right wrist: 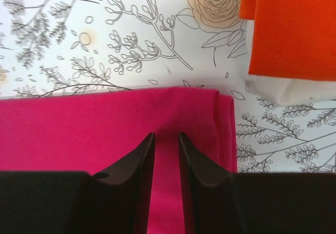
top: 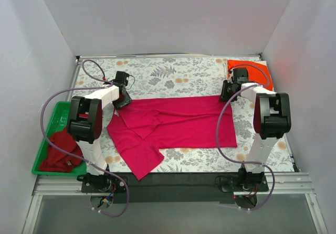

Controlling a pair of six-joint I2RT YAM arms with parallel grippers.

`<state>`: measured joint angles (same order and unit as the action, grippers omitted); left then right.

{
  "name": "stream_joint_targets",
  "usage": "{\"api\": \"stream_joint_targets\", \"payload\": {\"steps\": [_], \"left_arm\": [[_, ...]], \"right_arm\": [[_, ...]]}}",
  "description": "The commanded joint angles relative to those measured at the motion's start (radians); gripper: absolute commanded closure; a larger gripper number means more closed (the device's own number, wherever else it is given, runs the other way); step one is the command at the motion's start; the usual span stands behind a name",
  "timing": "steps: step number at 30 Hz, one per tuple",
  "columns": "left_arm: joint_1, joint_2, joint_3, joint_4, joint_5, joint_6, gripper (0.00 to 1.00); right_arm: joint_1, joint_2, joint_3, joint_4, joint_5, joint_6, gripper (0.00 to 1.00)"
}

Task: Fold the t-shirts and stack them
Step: Fold the tshirt

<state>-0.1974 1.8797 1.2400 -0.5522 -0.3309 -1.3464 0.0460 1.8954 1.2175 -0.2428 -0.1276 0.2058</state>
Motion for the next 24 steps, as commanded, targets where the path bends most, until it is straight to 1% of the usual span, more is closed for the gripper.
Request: {"api": "stream_joint_targets", "payload": {"steps": [1,6,9,16,21,24], "left_arm": [[0.044,0.012,0.049,0.021,-0.054,-0.007,0.59],[0.088,0.076,0.085,0.055,-0.040,-0.002,0.56],[0.105,0.137,0.119,0.072,-0.027,0.007,0.55],[0.125,0.283,0.268,0.115,0.016,0.052,0.49],[0.133,0.348,0.395,0.124,0.050,0.082,0.39],[0.133,0.314,0.421,0.132,0.082,0.095,0.32]], "right_arm": [[-0.003,0.028,0.059,0.023,0.029,-0.025,0.73],[-0.006,0.103,0.097,0.027,0.072,-0.037,0.73],[-0.006,0.154,0.149,0.025,0.088,-0.045,0.73],[-0.006,0.286,0.335,0.013,0.114,-0.077,0.72],[-0.006,0.355,0.488,-0.029,0.103,-0.106,0.71],[-0.005,0.324,0.514,-0.039,0.072,-0.109,0.70]]}}
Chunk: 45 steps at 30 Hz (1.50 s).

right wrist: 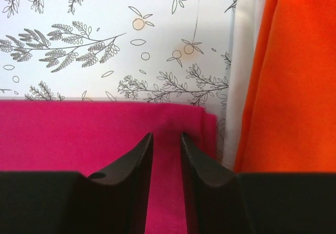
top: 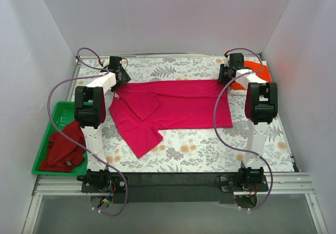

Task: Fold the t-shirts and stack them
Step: Fold the tshirt

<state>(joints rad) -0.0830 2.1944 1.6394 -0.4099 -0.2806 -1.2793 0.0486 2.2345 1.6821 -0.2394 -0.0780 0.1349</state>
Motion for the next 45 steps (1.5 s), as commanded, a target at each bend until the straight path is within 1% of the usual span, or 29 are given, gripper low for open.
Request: {"api": "stream_joint_targets", "payload": {"steps": [1,3,4,6,9,10,11,12,13,14,16,17,18,19,20,22,24,26,27,28,31,33,34,40,41,44,45], "left_arm": [[0.019,-0.043,0.022,-0.009,0.037,0.029,0.31],[0.015,-0.100,0.013,-0.012,0.034,0.031,0.28],[0.014,-0.169,0.002,-0.012,0.040,0.032,0.27],[0.003,-0.243,-0.041,-0.026,0.054,0.026,0.25],[-0.023,-0.402,-0.096,-0.082,0.040,0.012,0.24],[-0.029,-0.441,-0.145,-0.104,0.035,-0.006,0.23],[-0.035,-0.522,-0.180,-0.145,0.035,-0.017,0.23],[-0.037,-0.560,-0.216,-0.164,0.046,-0.026,0.23],[-0.040,-0.597,-0.299,-0.199,0.047,-0.050,0.23],[-0.041,-0.684,-0.343,-0.214,0.046,-0.060,0.23],[-0.044,-0.761,-0.433,-0.245,0.038,-0.075,0.23],[-0.049,-0.803,-0.516,-0.269,0.034,-0.100,0.23],[-0.052,-0.882,-0.565,-0.276,0.035,-0.107,0.23],[-0.055,-0.918,-0.607,-0.280,0.038,-0.115,0.24],[-0.057,-0.950,-0.688,-0.286,0.035,-0.129,0.25],[-0.058,-1.021,-0.751,-0.288,0.035,-0.158,0.28],[-0.060,-1.036,-0.817,-0.285,0.041,-0.182,0.31],[-0.060,-1.026,-0.848,-0.258,0.040,-0.195,0.32],[-0.060,-1.015,-0.865,-0.250,0.035,-0.204,0.36],[-0.060,-0.989,-0.866,-0.233,0.032,-0.216,0.37],[-0.060,-0.946,-0.883,-0.178,0.026,-0.229,0.42],[-0.060,-0.897,-0.883,-0.165,0.018,-0.229,0.43],[-0.060,-0.883,-0.883,-0.159,0.018,-0.232,0.46],[-0.060,-0.805,-0.917,-0.096,0.004,-0.212,0.50],[-0.060,-0.797,-0.917,-0.092,0.006,-0.207,0.54],[-0.063,-0.774,-0.920,-0.093,0.015,-0.199,0.58],[-0.063,-0.774,-0.923,-0.096,0.014,-0.195,0.62]], "right_arm": [[-0.006,-0.028,0.051,-0.046,0.018,-0.044,0.69],[0.000,-0.087,0.044,-0.061,0.018,-0.049,0.68],[0.002,-0.110,0.025,-0.067,0.014,-0.047,0.64],[0.008,-0.191,-0.011,-0.087,0.015,-0.041,0.60],[0.013,-0.329,-0.139,-0.097,0.030,-0.006,0.55],[0.013,-0.367,-0.177,-0.103,0.033,0.011,0.54],[0.013,-0.441,-0.264,-0.107,0.049,0.044,0.53],[0.013,-0.478,-0.307,-0.112,0.058,0.070,0.52],[0.013,-0.551,-0.361,-0.119,0.057,0.086,0.51],[0.014,-0.587,-0.445,-0.121,0.052,0.115,0.51],[0.013,-0.650,-0.531,-0.121,0.012,0.121,0.49],[0.016,-0.708,-0.565,-0.121,-0.034,0.124,0.48],[0.017,-0.742,-0.644,-0.120,-0.045,0.134,0.48],[0.019,-0.778,-0.680,-0.118,-0.051,0.141,0.48],[0.022,-0.844,-0.720,-0.117,-0.049,0.146,0.47],[0.025,-0.904,-0.815,-0.117,-0.037,0.157,0.46],[0.025,-0.972,-0.864,-0.117,-0.002,0.152,0.46],[0.025,-1.016,-0.923,-0.117,0.009,0.152,0.46],[0.025,-1.026,-0.939,-0.118,0.007,0.152,0.46],[0.025,-1.038,-0.961,-0.120,0.010,0.154,0.46],[0.025,-1.049,-0.990,-0.118,0.036,0.152,0.47],[0.025,-1.047,-0.996,-0.117,0.053,0.155,0.49],[0.027,-1.044,-0.998,-0.117,0.060,0.155,0.49],[0.023,-1.032,-1.016,-0.106,0.110,0.166,0.52],[0.025,-1.029,-1.016,-0.106,0.112,0.167,0.53],[0.023,-1.009,-1.013,-0.103,0.130,0.170,0.57],[0.023,-1.004,-1.015,-0.103,0.138,0.170,0.60]]}}
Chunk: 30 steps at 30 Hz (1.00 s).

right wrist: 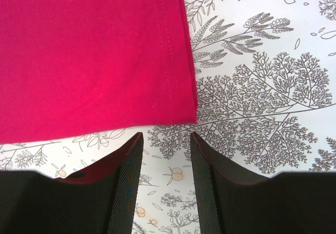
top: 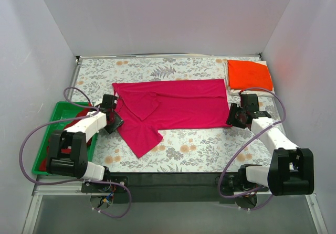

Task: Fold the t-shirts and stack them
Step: Fold the tshirt

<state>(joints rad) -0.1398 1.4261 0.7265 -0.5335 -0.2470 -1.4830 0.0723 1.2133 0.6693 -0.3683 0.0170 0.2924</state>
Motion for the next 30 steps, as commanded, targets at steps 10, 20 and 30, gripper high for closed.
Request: {"api": "stream_joint_targets", "payload": {"steps": [10,20,30], "left_arm": [[-0.009,-0.053,-0.035,-0.020,-0.051,0.036,0.93],[-0.012,-0.046,-0.033,-0.017,-0.037,0.039,0.95],[-0.012,-0.075,-0.032,-0.042,-0.032,0.015,0.95]], "right_arm": [[-0.005,0.090,0.004,0.057,0.054,0.044,0.63],[-0.008,0.147,-0.002,0.097,0.040,0.073,0.63],[-0.025,0.164,-0.037,0.126,0.046,0.079,0.71]]}}
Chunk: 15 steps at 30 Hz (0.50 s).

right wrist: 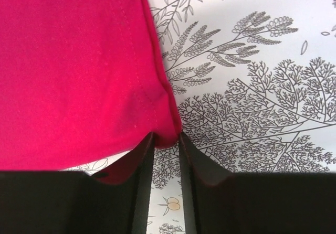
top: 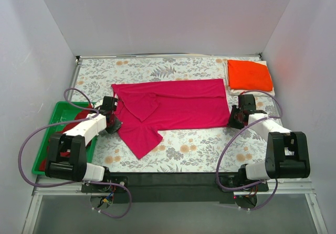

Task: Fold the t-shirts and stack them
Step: Fold the tshirt

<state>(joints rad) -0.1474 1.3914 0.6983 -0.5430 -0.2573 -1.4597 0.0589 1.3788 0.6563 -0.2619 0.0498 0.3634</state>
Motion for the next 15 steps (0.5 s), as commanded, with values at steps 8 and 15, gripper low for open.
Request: {"api": "stream_joint_targets", "payload": {"steps": [8,15], "left_arm": [[-0.003,-0.051,0.029,-0.087,-0.036,-0.016,0.99],[0.005,-0.069,0.121,-0.164,-0.033,-0.018,1.00]], "right_arm": [[-0.036,-0.066,-0.038,-0.026,0.036,-0.024,0.99],[-0.036,-0.077,0.083,-0.108,0.048,-0.053,0.99]]}}
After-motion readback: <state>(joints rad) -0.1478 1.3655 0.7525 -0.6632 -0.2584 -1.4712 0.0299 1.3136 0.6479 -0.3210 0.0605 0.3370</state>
